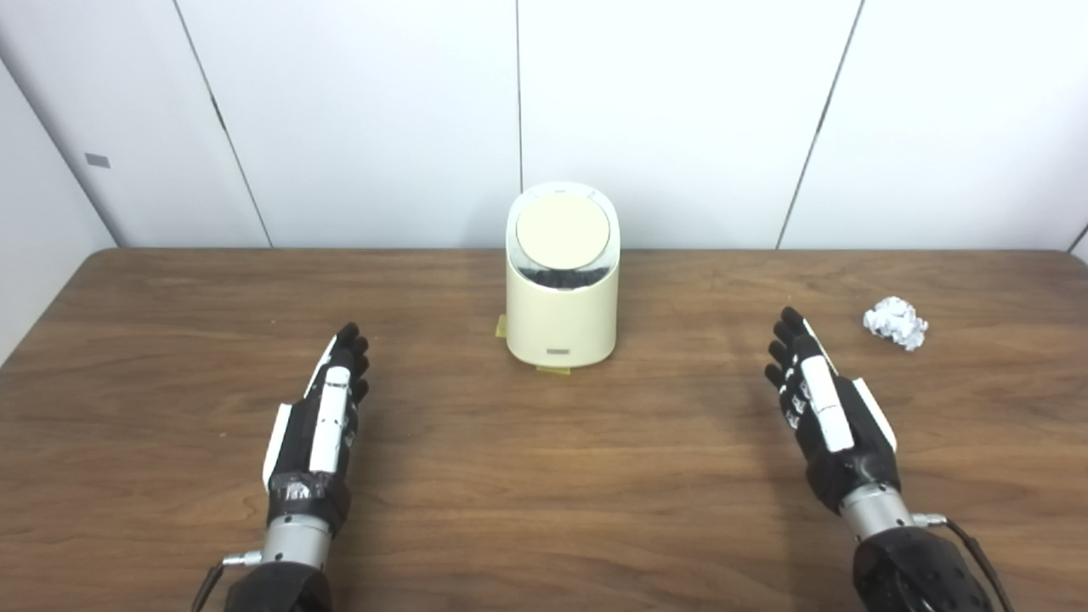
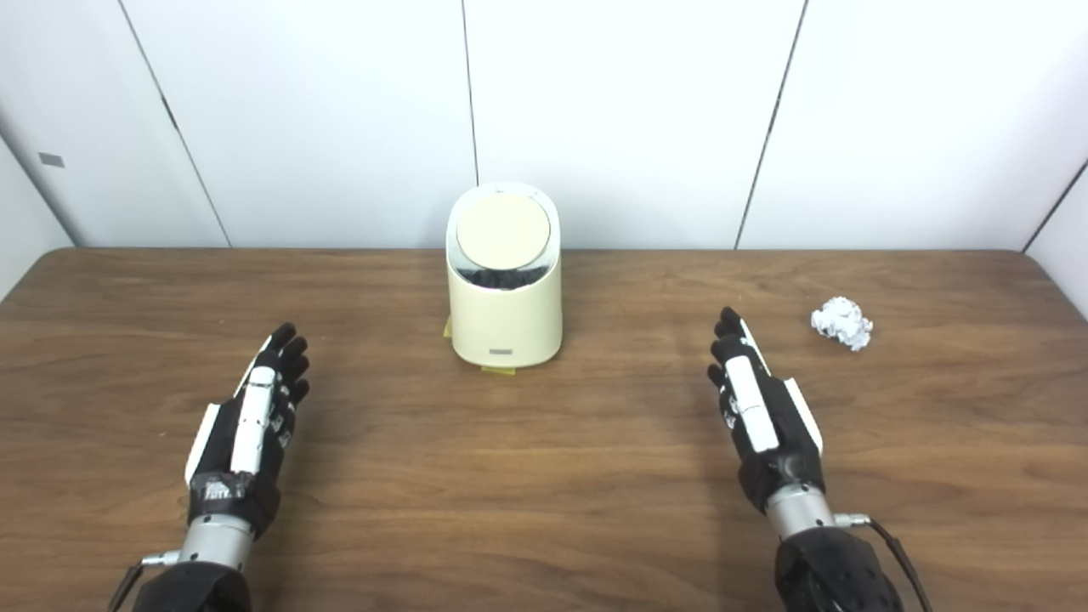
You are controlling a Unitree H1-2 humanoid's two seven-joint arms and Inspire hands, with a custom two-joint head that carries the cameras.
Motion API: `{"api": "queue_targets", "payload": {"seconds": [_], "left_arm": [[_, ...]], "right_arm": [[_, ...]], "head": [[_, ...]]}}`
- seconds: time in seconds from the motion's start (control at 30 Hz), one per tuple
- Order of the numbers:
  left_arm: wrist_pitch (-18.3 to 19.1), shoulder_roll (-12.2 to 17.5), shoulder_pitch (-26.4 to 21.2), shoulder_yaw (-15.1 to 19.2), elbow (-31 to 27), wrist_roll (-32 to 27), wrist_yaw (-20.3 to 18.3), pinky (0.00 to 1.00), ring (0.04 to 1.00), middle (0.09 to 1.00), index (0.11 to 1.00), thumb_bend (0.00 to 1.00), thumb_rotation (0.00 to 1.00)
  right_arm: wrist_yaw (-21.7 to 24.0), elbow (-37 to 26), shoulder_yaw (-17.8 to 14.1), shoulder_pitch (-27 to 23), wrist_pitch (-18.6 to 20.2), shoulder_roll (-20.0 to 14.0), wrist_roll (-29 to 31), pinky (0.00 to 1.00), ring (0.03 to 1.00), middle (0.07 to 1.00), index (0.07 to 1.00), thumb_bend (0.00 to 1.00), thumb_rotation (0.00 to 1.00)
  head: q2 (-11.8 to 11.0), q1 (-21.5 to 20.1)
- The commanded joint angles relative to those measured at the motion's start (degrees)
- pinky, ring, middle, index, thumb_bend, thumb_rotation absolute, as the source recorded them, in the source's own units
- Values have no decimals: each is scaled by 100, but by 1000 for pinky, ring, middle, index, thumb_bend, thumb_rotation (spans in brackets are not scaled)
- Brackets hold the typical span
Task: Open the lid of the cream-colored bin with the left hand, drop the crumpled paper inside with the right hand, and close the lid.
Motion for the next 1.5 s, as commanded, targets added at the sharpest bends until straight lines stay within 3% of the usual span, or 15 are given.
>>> {"api": "queue_targets", "payload": {"seconds": [0.0,0.33,0.43,0.53,0.67,0.8,0.97,1.1,1.3,1.47], "left_arm": [[-18,39,-188,-11,-256,-21,0,1000,992,969,998,474,879],[86,241,-189,-152,-214,135,-113,1000,1000,992,1000,505,859],[282,314,-220,-190,-239,273,-61,1000,1000,987,1000,520,792],[570,291,-305,-126,-319,261,23,1000,996,972,1000,559,576],[1079,281,-700,42,-477,95,99,995,968,963,1000,613,474],[1175,463,-1391,25,-369,-40,285,938,936,983,1000,725,413],[1176,1074,-2214,-396,-67,171,269,936,938,977,1000,784,441],[1176,1449,-2895,-771,316,-195,497,943,941,991,1000,834,384],[1176,2176,-3886,-1786,964,-445,730,916,988,1000,1000,855,338],[1176,2355,-4904,-2557,1719,-550,909,953,969,981,1000,863,181]], "right_arm": [[13,-143,-7,-119,-282,-73,-45,961,984,996,977,662,817],[41,-49,62,-125,-383,-98,-275,943,975,989,982,671,781],[28,37,86,-128,-464,-74,-312,944,975,987,984,679,779],[25,120,97,-141,-535,-50,-306,947,975,987,986,675,787],[61,252,108,-171,-637,0,-246,964,986,997,994,652,791],[44,394,114,-206,-730,53,-234,967,988,998,997,660,784],[78,548,96,-267,-839,80,-149,973,994,1000,994,663,772],[100,601,97,-302,-844,61,-105,978,999,1000,996,652,774],[113,726,128,-337,-946,50,-162,970,999,1000,1000,614,791],[127,818,144,-365,-1013,43,-182,977,1000,1000,1000,616,789]], "head": [[4,1],[-77,17],[-145,32],[-225,66],[-318,97],[-348,91],[-368,101],[-403,97],[-444,90],[-471,107]]}}
